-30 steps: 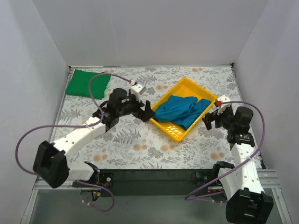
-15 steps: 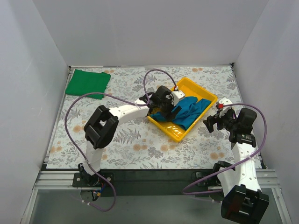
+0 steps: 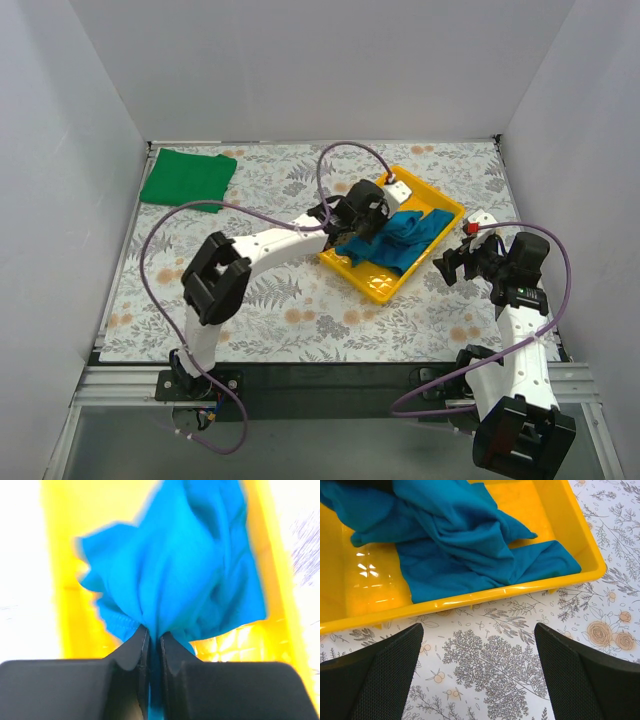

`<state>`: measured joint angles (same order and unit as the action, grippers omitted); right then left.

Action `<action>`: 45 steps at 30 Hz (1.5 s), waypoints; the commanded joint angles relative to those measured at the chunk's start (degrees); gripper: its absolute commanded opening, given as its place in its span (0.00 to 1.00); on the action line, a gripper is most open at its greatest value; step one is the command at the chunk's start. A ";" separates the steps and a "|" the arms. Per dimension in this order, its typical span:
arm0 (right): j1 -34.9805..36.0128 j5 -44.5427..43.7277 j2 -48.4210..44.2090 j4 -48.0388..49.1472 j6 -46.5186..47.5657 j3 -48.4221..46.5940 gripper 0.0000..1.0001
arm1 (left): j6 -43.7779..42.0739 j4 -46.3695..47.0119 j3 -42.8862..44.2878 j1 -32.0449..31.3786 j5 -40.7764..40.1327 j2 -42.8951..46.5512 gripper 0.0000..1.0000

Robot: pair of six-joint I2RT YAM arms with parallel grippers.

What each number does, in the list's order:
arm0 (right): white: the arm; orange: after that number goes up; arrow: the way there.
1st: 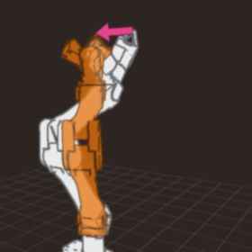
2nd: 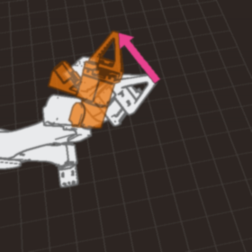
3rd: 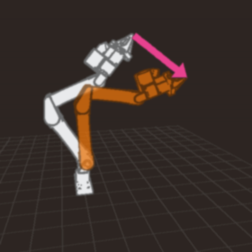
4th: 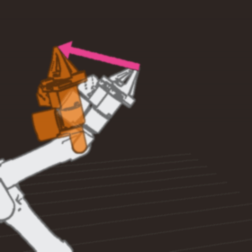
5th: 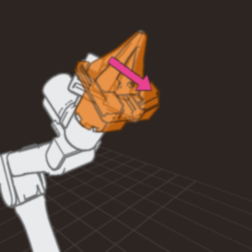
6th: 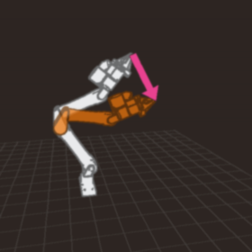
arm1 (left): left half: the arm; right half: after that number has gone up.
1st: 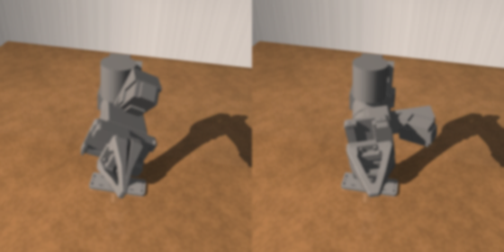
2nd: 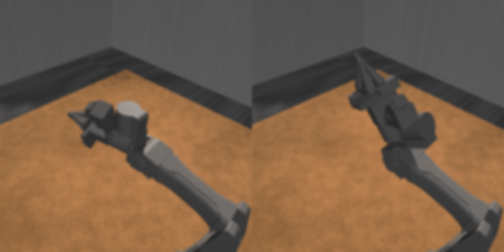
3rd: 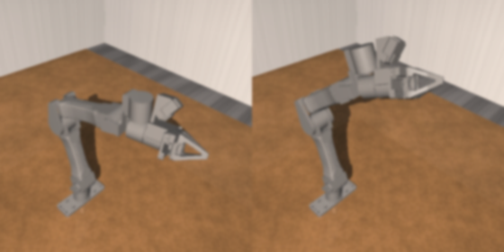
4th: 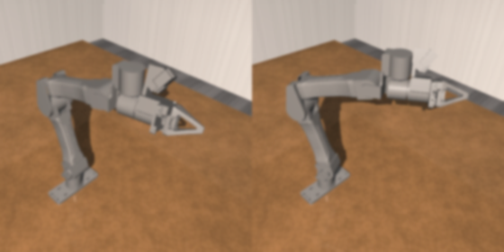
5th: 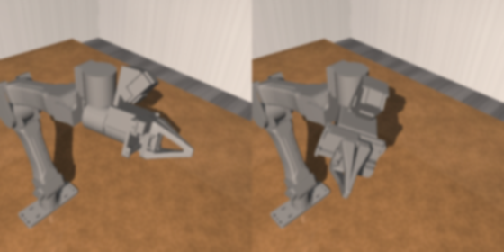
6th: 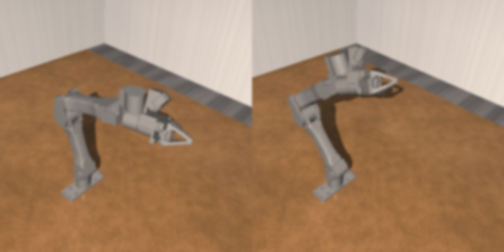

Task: Fold and stack the t-shirts

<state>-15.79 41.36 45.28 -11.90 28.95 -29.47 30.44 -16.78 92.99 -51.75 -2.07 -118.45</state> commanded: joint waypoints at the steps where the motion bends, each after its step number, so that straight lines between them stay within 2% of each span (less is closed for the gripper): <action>1: -0.47 1.70 0.25 0.39 0.14 -2.17 0.98 | 1.29 10.00 -2.02 -0.28 -8.10 18.21 0.00; 11: -0.47 1.97 0.43 0.56 -0.12 -1.99 0.98 | -3.62 18.08 -5.19 -0.20 -20.86 39.24 0.00; 15: -0.47 2.23 0.87 0.56 -0.12 -1.90 0.98 | -7.84 19.41 -6.50 -0.20 -26.83 43.03 0.00; 20: -0.47 2.41 1.30 0.48 -0.12 -1.81 0.98 | -11.36 21.52 -11.24 0.07 -29.31 46.38 0.00; 27: -0.47 2.49 1.39 0.48 -0.03 -1.46 0.98 | -8.56 22.13 -23.97 1.12 -33.43 51.03 0.00; 31: -0.47 2.76 1.48 0.30 0.23 -1.29 0.98 | -4.43 22.31 -35.65 1.91 -37.30 56.48 0.00; 35: -0.47 3.46 2.18 0.12 0.32 -1.29 0.98 | 0.32 19.25 -40.16 2.09 -38.98 62.19 0.00; 42: -0.47 6.18 2.62 -1.10 1.99 -1.20 0.98 | 6.38 13.35 -44.91 2.26 -37.14 64.22 0.00; 44: -0.47 7.06 2.71 -1.54 2.69 -1.11 0.98 | 8.49 12.12 -46.58 2.35 -36.69 64.14 0.23; 45: -0.47 8.28 2.80 -2.16 3.04 -1.11 0.98 | 9.02 11.59 -47.63 2.35 -36.61 63.35 0.39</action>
<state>-16.08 45.69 47.86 -12.78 30.26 -29.47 34.96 -2.15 47.86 -49.65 -38.89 -54.37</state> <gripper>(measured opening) 0.984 0.276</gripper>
